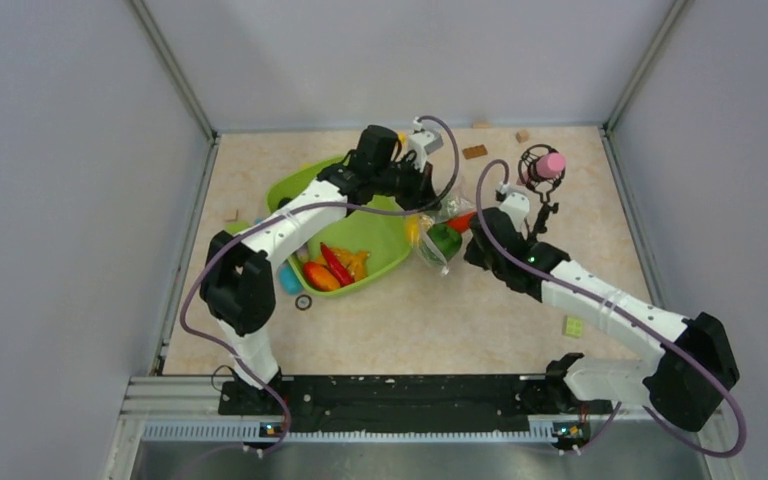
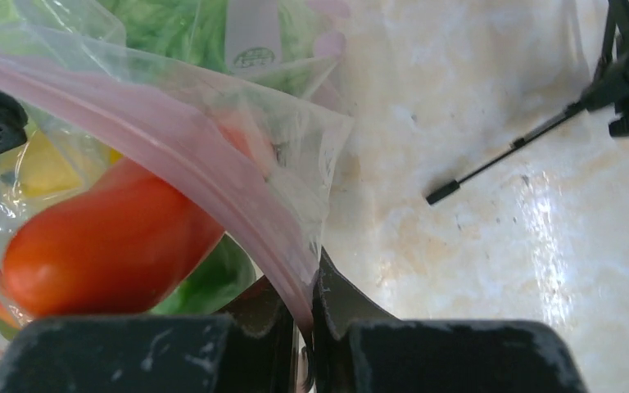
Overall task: Place the food in the zip-top bag and seal the zipper
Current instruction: Adjust the zipper food storage bag at the center of the board.
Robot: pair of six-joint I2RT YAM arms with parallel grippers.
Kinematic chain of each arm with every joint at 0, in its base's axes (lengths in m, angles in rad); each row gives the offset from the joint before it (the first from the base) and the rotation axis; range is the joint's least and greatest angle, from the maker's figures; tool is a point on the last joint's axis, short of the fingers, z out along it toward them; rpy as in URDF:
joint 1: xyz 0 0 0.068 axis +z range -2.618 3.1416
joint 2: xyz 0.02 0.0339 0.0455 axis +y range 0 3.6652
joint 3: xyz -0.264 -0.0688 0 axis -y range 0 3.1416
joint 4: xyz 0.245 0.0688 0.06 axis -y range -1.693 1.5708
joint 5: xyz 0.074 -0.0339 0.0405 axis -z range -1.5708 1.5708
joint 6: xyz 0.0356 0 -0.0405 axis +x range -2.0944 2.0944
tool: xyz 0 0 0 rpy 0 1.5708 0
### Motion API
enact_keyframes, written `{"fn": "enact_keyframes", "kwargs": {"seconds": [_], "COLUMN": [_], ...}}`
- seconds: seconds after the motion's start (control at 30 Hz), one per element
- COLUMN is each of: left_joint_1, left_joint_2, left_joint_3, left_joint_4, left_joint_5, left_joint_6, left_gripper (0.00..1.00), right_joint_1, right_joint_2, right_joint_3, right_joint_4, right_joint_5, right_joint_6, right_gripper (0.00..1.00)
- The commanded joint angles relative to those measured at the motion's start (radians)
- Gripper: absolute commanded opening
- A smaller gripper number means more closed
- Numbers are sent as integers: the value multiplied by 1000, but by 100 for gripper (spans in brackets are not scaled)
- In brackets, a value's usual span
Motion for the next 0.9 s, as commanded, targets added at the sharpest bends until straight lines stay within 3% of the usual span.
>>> {"fn": "enact_keyframes", "kwargs": {"seconds": [0.0,0.2,0.47,0.6,0.7,0.87], "left_joint_1": [-26,-56,-117,-140,-147,-150], "left_joint_2": [-80,-204,-403,-439,-437,-462], "left_joint_3": [-2,-53,-147,-160,-158,-206], "left_joint_4": [114,137,181,156,117,106], "left_joint_5": [58,-62,-419,-551,-573,-530], "left_joint_6": [-106,-182,-243,-252,-258,-264], "left_gripper": [0,0,0,0,2,23], "right_joint_1": [-6,-6,-6,-5,-6,-6], "right_joint_2": [-112,-193,-238,-276,-288,-283], "right_joint_3": [-15,5,186,259,272,257], "right_joint_4": [-2,45,-22,-77,-92,-112], "right_joint_5": [-6,-92,-210,-244,-329,-411], "right_joint_6": [86,3,-206,-264,-293,-292], "right_gripper": [6,6,6,5,5,5]}}
